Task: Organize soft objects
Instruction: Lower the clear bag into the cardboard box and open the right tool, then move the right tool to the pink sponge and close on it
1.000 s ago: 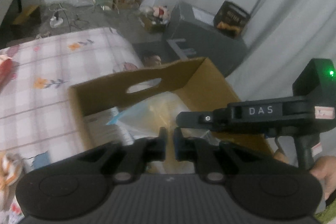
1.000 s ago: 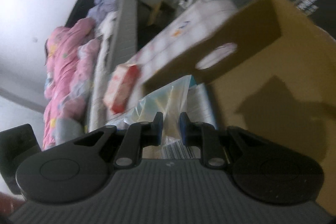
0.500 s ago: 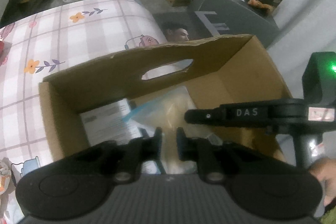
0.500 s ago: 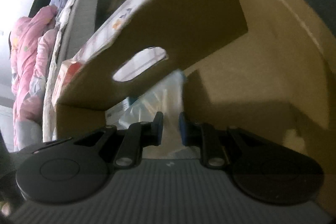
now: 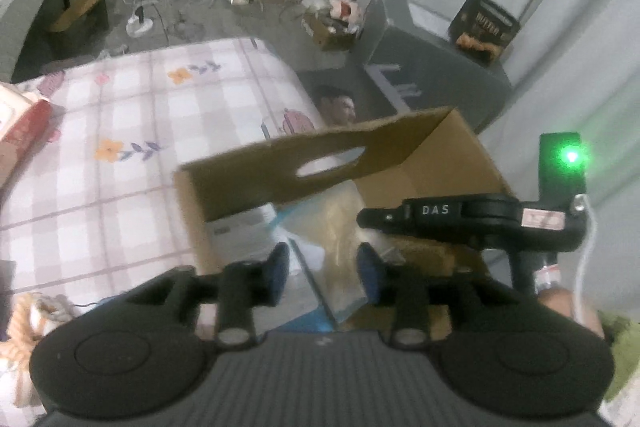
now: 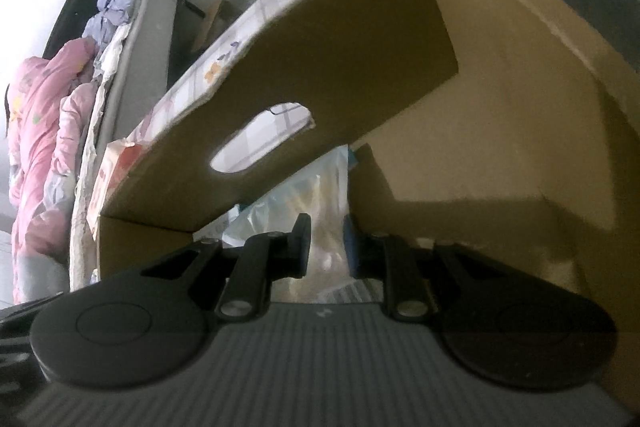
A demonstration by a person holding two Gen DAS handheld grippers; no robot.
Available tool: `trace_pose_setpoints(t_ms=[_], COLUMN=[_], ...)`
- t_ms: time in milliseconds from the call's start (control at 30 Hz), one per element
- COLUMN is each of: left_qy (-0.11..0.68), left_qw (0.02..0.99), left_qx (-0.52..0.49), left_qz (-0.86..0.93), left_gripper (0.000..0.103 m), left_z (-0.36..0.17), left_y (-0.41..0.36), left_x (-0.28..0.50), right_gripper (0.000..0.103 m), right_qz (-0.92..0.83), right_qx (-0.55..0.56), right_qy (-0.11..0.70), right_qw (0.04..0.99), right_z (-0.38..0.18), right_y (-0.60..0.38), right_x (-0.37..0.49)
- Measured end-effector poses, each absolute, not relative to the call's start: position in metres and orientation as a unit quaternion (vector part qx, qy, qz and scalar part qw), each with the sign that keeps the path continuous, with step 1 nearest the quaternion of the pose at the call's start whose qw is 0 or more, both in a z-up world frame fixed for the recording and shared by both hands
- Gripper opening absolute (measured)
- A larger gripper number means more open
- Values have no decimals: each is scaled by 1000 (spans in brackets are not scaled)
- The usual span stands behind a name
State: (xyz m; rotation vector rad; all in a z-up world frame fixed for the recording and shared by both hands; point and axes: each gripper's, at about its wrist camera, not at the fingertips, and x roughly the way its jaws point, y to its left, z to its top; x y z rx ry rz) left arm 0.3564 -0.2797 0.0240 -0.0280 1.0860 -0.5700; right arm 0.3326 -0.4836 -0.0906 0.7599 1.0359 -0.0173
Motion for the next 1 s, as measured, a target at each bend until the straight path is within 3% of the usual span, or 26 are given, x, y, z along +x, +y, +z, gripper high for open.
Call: trace_pose_setpoints(t_ms=[267, 667, 833, 1000], left_qy=[471, 409, 403, 405], left_qw=[841, 886, 892, 895], left_qx=[-40, -63, -67, -74], left_qz=[-262, -212, -196, -173], left_gripper=[59, 86, 91, 91], left_z=[70, 118, 107, 85], left_y=[-217, -77, -31, 8], left_x=[329, 244, 209, 177], right_gripper=[26, 31, 41, 42], right_qz=[0, 63, 110, 148], right_qx=[342, 317, 329, 336], right_qy=[450, 383, 374, 392], right_qw=[825, 865, 860, 843], right_z=[-37, 64, 75, 69], right_y=[-479, -429, -388, -343], right_x=[307, 198, 162, 148])
